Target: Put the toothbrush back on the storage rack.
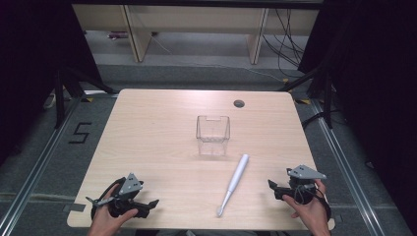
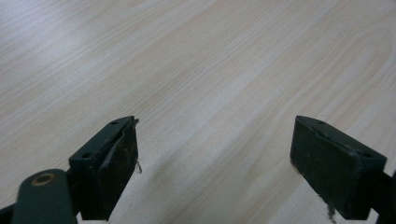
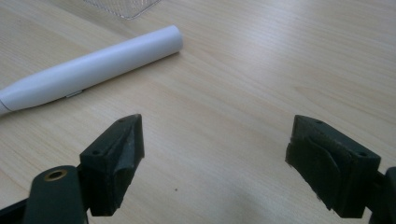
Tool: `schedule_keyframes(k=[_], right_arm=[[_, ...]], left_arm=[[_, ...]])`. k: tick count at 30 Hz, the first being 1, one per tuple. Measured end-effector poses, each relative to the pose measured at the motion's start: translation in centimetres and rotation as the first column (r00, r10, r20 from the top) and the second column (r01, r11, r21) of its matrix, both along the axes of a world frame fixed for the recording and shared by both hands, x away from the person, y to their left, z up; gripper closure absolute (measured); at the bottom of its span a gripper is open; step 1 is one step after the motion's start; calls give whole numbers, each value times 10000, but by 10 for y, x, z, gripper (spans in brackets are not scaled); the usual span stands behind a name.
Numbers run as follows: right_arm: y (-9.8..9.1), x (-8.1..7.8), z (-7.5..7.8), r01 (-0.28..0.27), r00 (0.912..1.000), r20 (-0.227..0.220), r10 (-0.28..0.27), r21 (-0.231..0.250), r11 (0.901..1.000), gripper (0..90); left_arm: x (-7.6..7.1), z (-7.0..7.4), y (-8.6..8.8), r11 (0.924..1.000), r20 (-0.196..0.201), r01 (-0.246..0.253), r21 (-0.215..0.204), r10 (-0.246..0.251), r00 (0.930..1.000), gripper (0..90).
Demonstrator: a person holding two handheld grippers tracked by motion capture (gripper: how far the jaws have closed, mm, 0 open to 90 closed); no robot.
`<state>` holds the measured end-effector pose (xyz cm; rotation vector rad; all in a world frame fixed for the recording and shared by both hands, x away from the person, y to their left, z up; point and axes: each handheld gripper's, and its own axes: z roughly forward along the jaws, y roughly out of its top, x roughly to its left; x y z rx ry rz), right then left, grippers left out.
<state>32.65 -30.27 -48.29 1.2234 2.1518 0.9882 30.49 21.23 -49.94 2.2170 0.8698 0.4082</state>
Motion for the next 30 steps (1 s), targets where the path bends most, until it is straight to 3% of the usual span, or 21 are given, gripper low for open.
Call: schedule_keyframes(k=[7, 8, 10, 12, 18, 20, 23, 24, 26, 29, 30], right_arm=[[10, 9, 2, -179, 9998, 40, 179, -9, 9998, 205], [14, 14, 2, -326, 9993, 171, 330, -252, 9992, 208], [18, 16, 4, -222, 9997, -46, 222, -28, 9997, 208], [19, 18, 4, -331, 9994, 83, 331, -85, 9994, 207], [31, 36, 6, -469, 9987, 203, 473, -208, 9987, 214], [34, 43, 8, -542, 9982, 259, 547, -190, 9983, 277], [39, 50, 10, -712, 9973, 196, 714, -104, 9974, 296], [43, 55, 10, -786, 9966, 254, 788, -71, 9969, 379], [44, 57, 10, -847, 9964, 94, 847, -25, 9964, 392], [50, 64, 8, -1324, 9910, 141, 1329, -322, 9907, 490], [54, 64, 8, -1218, 9926, -9, 1218, -230, 9923, 501]], left_arm=[[1, -1, 0, 10000, 2, -18, -60, 18, 10000, 148], [0, -2, -1, 9998, 4, -163, -84, 163, 9999, 148], [1, -2, 0, 10000, 0, -57, 14, 57, 10000, 148], [1, -1, 1, 10000, -43, -3, 80, 3, 10000, 148], [1, -1, 1, 10000, -29, 3, 72, -3, 10000, 148], [1, -1, 1, 10000, -34, 11, 85, -11, 10000, 148], [2, -2, 0, 9999, 7, -118, -37, 118, 9999, 148], [1, -2, 0, 10000, -103, -71, -45, 71, 9999, 148], [1, -2, 0, 10000, -120, -81, -40, 80, 9999, 148], [0, -1, 1, 10000, -99, -70, 23, 70, 9999, 148], [1, -1, 1, 10000, -48, -19, 40, 20, 10000, 148]])
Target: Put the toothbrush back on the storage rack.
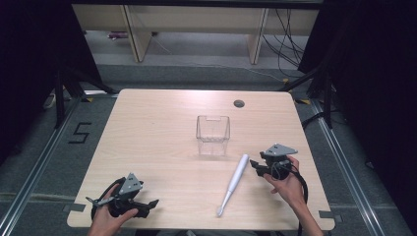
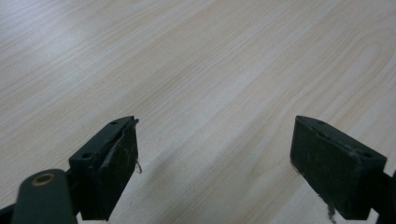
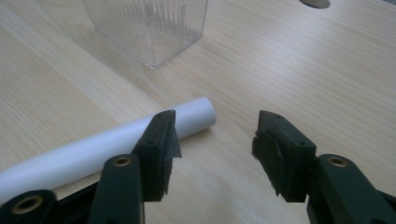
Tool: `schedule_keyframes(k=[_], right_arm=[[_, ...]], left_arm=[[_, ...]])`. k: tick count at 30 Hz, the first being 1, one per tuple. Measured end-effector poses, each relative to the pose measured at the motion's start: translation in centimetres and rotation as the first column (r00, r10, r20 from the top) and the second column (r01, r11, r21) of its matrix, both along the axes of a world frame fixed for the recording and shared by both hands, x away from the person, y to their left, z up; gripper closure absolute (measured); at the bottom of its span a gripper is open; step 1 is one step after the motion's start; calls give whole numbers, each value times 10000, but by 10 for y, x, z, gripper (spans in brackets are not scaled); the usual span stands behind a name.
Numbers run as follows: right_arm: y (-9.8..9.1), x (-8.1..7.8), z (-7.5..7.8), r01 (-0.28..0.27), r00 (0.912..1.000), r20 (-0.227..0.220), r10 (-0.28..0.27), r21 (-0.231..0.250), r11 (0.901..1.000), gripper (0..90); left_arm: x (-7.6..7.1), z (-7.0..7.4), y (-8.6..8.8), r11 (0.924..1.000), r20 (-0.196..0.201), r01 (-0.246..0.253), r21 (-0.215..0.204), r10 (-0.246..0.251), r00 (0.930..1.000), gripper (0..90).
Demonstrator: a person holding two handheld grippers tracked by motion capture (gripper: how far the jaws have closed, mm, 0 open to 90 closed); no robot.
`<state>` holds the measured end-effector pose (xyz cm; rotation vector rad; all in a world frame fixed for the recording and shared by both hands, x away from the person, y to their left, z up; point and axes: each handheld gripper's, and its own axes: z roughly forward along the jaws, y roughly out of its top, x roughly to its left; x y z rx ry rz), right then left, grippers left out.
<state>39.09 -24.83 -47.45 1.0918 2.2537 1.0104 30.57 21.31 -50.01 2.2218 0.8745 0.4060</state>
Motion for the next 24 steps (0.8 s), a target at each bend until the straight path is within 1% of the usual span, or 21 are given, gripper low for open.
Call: schedule_keyframes(k=[1, 2, 3, 4, 6, 7, 8, 10, 11, 12, 13, 14, 15, 16, 17, 18, 19, 20, 21, 23, 24], right_arm=[[2, 3, 0, -184, 9998, 113, 186, -189, 9997, 544], [4, 5, 2, -431, 9988, 213, 439, -377, 9984, 556], [7, 6, 2, -325, 9994, 120, 328, -269, 9991, 569], [10, 8, 2, -451, 9989, 101, 455, -330, 9984, 593], [14, 13, 1, -651, 9976, 185, 660, -476, 9967, 631], [17, 15, 1, -556, 9984, 75, 559, -415, 9976, 649], [19, 17, 1, -647, 9979, 59, 650, -411, 9971, 665], [24, 22, 1, -723, 9974, 34, 724, -307, 9969, 695], [27, 24, 1, -791, 9969, 2, 791, -322, 9963, 704], [29, 27, 1, -849, 9964, -46, 848, -291, 9960, 710], [31, 28, 1, -794, 9968, -71, 792, -254, 9965, 721], [32, 30, 2, -807, 9966, -179, 802, -313, 9962, 736], [33, 31, 2, -816, 9965, -183, 811, -271, 9963, 744], [33, 33, 2, -886, 9961, -75, 884, -309, 9956, 757], [35, 31, 2, -553, 9973, -489, 549, -82, 9984, 775], [35, 33, 2, -721, 9965, -441, 711, -197, 9972, 793], [36, 35, 2, -832, 9950, -583, 816, -246, 9962, 822], [36, 35, 2, -832, 9950, -583, 816, -246, 9962, 822], [36, 36, 0, -836, 9959, -369, 829, -184, 9963, 838], [36, 39, 0, -1066, 9932, -516, 1048, -349, 9937, 857], [38, 40, -2, -987, 9931, -665, 970, -225, 9949, 865]], left_arm=[[0, 0, 0, 10000, 6, 17, 19, -17, 10000, 148], [1, 0, 0, 10000, 31, -11, 11, 11, 10000, 148], [1, -1, -1, 10000, 42, -54, -47, 55, 10000, 148], [0, -1, -1, 10000, -62, -40, -58, 39, 10000, 148], [0, -1, -1, 10000, -22, -44, -39, 44, 10000, 148], [0, -1, -1, 10000, -44, -21, -42, 21, 10000, 148], [0, -1, -1, 10000, -69, -43, -81, 42, 10000, 148], [1, -1, -1, 10000, 76, -64, -52, 64, 10000, 149], [1, -1, 0, 10000, 3, 43, 19, -43, 10000, 148], [0, -1, 0, 10000, -20, -57, -24, 57, 10000, 149], [1, 0, 0, 10000, 40, 32, 15, -32, 10000, 149], [0, 0, 0, 10000, -8, 44, -27, -44, 10000, 148], [0, -1, -1, 9998, -4, -6, -210, 5, 10000, 149], [-1, 0, -1, 9999, -42, 20, -125, -20, 10000, 148], [0, -1, -2, 9998, -18, 5, -192, -5, 10000, 148], [0, -1, -1, 9999, -50, 7, -121, -8, 10000, 148], [0, -1, -1, 9999, -27, -19, -126, 19, 10000, 148], [0, -1, -1, 9999, -47, -6, -129, 6, 10000, 148], [0, -1, -1, 10000, 13, -10, -39, 10, 10000, 148], [1, -1, -1, 10000, 44, -46, -56, 46, 10000, 149], [0, -1, -1, 10000, 8, 10, -25, -10, 10000, 148]])
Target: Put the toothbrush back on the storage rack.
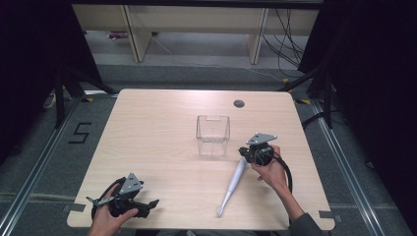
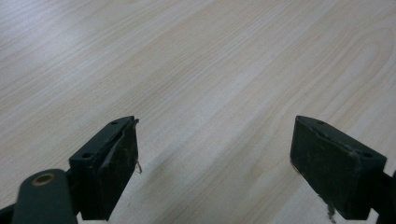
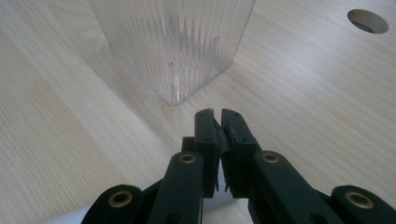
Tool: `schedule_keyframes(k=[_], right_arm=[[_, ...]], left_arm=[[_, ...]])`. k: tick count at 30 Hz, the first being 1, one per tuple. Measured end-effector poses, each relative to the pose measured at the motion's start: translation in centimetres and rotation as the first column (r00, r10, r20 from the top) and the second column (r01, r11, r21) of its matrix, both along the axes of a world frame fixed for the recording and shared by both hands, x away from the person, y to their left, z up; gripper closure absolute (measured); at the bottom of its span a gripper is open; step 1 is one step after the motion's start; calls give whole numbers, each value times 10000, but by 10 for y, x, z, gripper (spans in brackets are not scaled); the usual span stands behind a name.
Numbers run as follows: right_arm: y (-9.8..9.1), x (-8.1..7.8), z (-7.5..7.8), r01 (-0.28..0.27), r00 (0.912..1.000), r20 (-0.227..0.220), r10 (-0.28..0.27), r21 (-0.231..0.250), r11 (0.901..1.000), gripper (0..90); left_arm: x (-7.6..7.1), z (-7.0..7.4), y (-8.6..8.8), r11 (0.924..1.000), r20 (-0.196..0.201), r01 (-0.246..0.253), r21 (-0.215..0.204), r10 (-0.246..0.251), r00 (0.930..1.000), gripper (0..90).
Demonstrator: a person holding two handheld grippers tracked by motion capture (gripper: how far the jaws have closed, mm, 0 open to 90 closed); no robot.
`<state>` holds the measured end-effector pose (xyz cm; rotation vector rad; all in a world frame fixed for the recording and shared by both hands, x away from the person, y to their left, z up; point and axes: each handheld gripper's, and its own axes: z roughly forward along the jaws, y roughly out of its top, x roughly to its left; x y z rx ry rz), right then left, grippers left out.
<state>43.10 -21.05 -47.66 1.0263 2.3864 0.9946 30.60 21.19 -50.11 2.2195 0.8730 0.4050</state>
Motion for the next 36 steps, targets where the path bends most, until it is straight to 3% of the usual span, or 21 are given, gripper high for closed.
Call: schedule_keyframes(k=[12, 13, 15, 16, 23, 26, 28, 31, 32, 34, 36], right_arm=[[6, 10, -3, -261, 9995, 178, 267, -312, 9992, 889], [5, 12, -4, -495, 9978, 428, 515, -472, 9977, 889], [6, 11, -4, -355, 9993, 136, 360, -379, 9987, 892], [6, 12, -5, -406, 9988, 256, 417, -442, 9982, 892], [6, 13, -8, -358, 9993, -125, 352, -515, 9980, 896], [5, 15, -11, -422, 9991, 76, 427, -552, 9976, 896], [5, 14, -14, -254, 9996, -126, 247, -589, 9979, 896], [3, 17, -17, -531, 9986, -12, 532, -764, 9957, 896], [4, 15, -17, -278, 9995, -199, 264, -727, 9970, 896], [2, 16, -16, -461, 9980, -467, 425, -780, 9959, 896], [0, 17, -18, -542, 9985, -79, 537, -805, 9953, 895]], left_arm=[[-1, 0, -1, 9999, -3, -62, -116, 62, 10000, 149], [-1, 1, 0, 10000, -38, -8, -98, 7, 10000, 148], [-1, 1, 0, 9999, -17, 8, -112, -8, 10000, 148], [-1, 1, 0, 9999, -21, -9, -128, 9, 10000, 149], [-1, 1, 0, 10000, -23, -13, -93, 13, 10000, 148], [-1, 1, 0, 9999, -33, -22, -103, 21, 10000, 149], [-1, 1, -1, 9999, -50, -14, -100, 14, 10000, 148], [-1, 1, 0, 10000, -12, 22, -71, -22, 10000, 149], [-1, 1, 0, 10000, -4, 27, -68, -27, 10000, 148], [-1, 1, 0, 9999, -37, 0, -106, 0, 10000, 148], [-1, 1, 0, 9999, -49, -9, -108, 8, 10000, 148]])
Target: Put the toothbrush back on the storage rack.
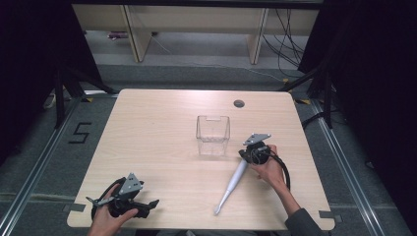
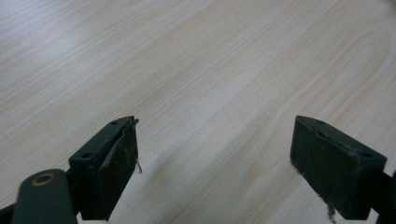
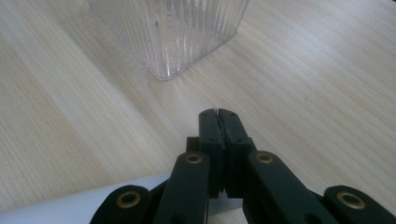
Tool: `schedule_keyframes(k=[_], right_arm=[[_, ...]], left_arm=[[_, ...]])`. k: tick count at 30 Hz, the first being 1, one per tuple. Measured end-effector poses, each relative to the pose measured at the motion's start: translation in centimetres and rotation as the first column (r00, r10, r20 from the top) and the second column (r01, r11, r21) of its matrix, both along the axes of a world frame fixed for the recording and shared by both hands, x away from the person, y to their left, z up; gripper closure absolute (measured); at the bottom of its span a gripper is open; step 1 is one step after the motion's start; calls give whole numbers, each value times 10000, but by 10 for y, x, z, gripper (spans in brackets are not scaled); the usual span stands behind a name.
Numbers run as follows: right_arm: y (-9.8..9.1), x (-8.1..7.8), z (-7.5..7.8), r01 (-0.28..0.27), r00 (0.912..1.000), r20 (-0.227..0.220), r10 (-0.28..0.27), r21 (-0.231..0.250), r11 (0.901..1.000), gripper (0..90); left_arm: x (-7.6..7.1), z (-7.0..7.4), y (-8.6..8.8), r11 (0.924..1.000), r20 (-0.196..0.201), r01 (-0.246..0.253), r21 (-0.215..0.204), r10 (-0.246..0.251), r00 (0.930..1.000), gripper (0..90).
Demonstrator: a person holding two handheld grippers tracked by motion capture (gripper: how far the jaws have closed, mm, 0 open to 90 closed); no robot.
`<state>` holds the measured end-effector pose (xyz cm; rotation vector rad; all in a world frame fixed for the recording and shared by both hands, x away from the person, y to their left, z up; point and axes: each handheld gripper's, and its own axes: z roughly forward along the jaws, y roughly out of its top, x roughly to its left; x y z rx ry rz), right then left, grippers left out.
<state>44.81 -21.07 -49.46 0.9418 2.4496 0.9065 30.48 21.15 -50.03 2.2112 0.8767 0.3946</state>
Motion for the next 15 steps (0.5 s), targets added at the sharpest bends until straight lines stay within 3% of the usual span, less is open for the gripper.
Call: schedule_keyframes(k=[2, 3, 4, 5, 7, 9, 13, 15], right_arm=[[0, -2, 0, 173, 9997, -152, -173, -16, 9998, 896], [-2, -2, 0, 107, 9999, -25, -107, -8, 9999, 896], [-1, -5, 1, 391, 9988, -299, -388, 82, 9992, 896], [-3, -6, 1, 224, 9989, -410, -231, -185, 9996, 894], [-3, -7, 0, 171, 9994, -309, -179, -257, 9995, 893], [-3, -9, 0, 233, 9981, -574, -244, -200, 9995, 893], [-5, -13, -2, 39, 9992, -406, -53, -343, 9994, 892], [-5, -17, 0, 59, 9979, -646, -87, -422, 9991, 893]], left_arm=[[0, 0, 0, 10000, 15, 11, 5, -11, 10000, 149], [0, 0, 0, 10000, 26, 21, 28, -21, 10000, 148], [0, 0, 1, 10000, 45, 43, 58, -43, 10000, 148], [0, 0, 0, 10000, 19, 20, 26, -20, 10000, 149], [0, 0, 0, 10000, 14, 16, -4, -16, 10000, 149], [0, 0, 0, 10000, -11, -2, 6, 2, 10000, 149], [0, 0, 0, 10000, 21, 9, 15, -9, 10000, 149], [0, 0, 0, 10000, 0, -22, -6, 22, 10000, 149]])
